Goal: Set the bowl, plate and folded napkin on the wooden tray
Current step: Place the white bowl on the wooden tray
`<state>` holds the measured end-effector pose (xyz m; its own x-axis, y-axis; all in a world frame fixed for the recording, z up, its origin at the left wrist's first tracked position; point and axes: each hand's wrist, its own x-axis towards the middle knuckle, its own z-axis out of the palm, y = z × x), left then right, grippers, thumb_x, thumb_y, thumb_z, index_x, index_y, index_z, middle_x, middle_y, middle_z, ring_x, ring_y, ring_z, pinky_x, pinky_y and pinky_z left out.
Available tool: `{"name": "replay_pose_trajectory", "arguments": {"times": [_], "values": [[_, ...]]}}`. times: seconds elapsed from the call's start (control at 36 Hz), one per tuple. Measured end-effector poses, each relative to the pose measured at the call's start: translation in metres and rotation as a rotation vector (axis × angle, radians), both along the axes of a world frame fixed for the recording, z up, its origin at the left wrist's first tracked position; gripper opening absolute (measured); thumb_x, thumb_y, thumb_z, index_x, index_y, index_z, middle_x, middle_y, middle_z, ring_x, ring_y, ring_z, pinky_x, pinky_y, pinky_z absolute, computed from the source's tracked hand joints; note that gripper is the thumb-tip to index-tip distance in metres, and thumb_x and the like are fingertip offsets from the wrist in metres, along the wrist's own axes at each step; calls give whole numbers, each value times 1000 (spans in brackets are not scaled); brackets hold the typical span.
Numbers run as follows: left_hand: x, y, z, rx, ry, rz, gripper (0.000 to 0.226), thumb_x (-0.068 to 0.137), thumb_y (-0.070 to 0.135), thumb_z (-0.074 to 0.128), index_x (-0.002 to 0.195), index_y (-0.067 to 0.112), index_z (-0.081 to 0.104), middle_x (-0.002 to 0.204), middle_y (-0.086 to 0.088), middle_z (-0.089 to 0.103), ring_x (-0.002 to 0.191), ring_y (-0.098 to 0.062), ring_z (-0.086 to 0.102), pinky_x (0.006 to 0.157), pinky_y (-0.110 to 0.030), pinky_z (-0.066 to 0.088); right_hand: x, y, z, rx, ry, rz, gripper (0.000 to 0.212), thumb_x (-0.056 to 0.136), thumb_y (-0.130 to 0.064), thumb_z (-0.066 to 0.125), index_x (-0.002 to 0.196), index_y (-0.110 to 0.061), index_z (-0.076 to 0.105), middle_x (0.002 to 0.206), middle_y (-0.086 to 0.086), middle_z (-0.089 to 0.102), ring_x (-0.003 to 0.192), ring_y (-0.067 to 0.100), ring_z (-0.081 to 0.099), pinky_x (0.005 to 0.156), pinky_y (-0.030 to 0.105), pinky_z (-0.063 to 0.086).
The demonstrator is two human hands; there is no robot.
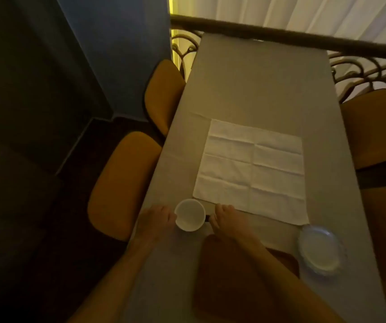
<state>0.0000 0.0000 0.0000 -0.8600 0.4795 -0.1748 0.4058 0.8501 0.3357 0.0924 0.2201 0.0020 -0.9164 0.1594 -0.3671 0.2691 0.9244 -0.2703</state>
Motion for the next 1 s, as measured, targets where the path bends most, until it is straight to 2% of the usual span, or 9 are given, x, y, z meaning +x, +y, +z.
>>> {"name": "replay_pose_trajectory", "arguments": {"times": [0.11, 0.19, 0.33, 0.42, 0.56, 0.69, 0.81, 0.89, 1.0], "values": [[-4, 9, -14, -76, -89, -20, 24, 92, 34, 43, 79, 18, 55, 84, -3, 60, 79, -22, 55, 63, -33, 39, -9, -1, -8, -9, -69, 54, 36, 99, -41, 25, 85, -21, 51, 84, 0, 43, 78, 18, 46, 65, 34, 32], [-2, 13, -25, -59, -113, 0, 25, 91, 36, 44, 85, 18, 61, 88, -2, 64, 78, -19, 58, 67, -34, 49, -11, -3, -14, -84, -97, -19, 31, 98, -42, 27, 80, -24, 44, 84, 3, 48, 79, 21, 52, 66, 34, 33], [-5, 16, -33, -64, -68, 0, 24, 89, 37, 44, 78, 21, 58, 80, 0, 64, 69, -16, 54, 60, -30, 48, -14, -3, -27, -72, -109, 2, 37, 98, -45, 25, 86, -19, 48, 92, 10, 57, 81, 28, 56, 65, 35, 35], [-9, 16, -34, -82, -61, -14, 23, 90, 37, 45, 81, 21, 59, 82, 1, 63, 69, -15, 52, 60, -28, 42, -17, -3, -29, -72, -106, -26, 36, 97, -47, 26, 84, -21, 47, 87, 7, 58, 75, 25, 55, 64, 35, 38], [-10, 15, -41, -62, -131, 1, 24, 93, 36, 43, 83, 20, 59, 84, 0, 63, 72, -14, 55, 62, -30, 46, -20, -5, -29, -57, -95, -46, 33, 98, -47, 28, 80, -25, 43, 75, -1, 49, 63, 15, 46, 61, 33, 39], [-11, 15, -45, -76, -175, 0, 24, 93, 33, 45, 82, 16, 59, 85, -4, 62, 75, -18, 56, 65, -34, 48, -19, -15, -28, 11, -14, -2, 36, 99, -47, 30, 83, -25, 54, 73, -3, 56, 53, 11, 41, 52, 28, 32], [-13, 13, -48, -81, -251, -7, 23, 93, 33, 44, 81, 18, 56, 84, -4, 61, 73, -18, 56, 63, -33, 47, -20, -23, -30, 64, -43, 16, 23, 95, -35, 48, 95, -17, 61, 88, 4, 67, 57, 18, 45, 54, 30, 35], [-15, 15, -49, -89, -294, 2, 24, 93, 33, 43, 77, 18, 55, 78, -2, 59, 71, -19, 57, 61, -32, 44, -24, -29, -29, 107, -108, 31, 20, 93, -31, 54, 95, -15, 66, 88, 5, 70, 65, 21, 61, 55, 30, 38], [-17, 18, -49, -108, -357, 18, 27, 91, 29, 45, 71, 16, 58, 70, -2, 58, 64, -19, 57, 57, -30, 42, -32, -31, -26, 85, -168, -10, 15, 90, -24, 57, 92, -14, 68, 88, 6, 70, 73, 23, 66, 58, 30, 40]]}}
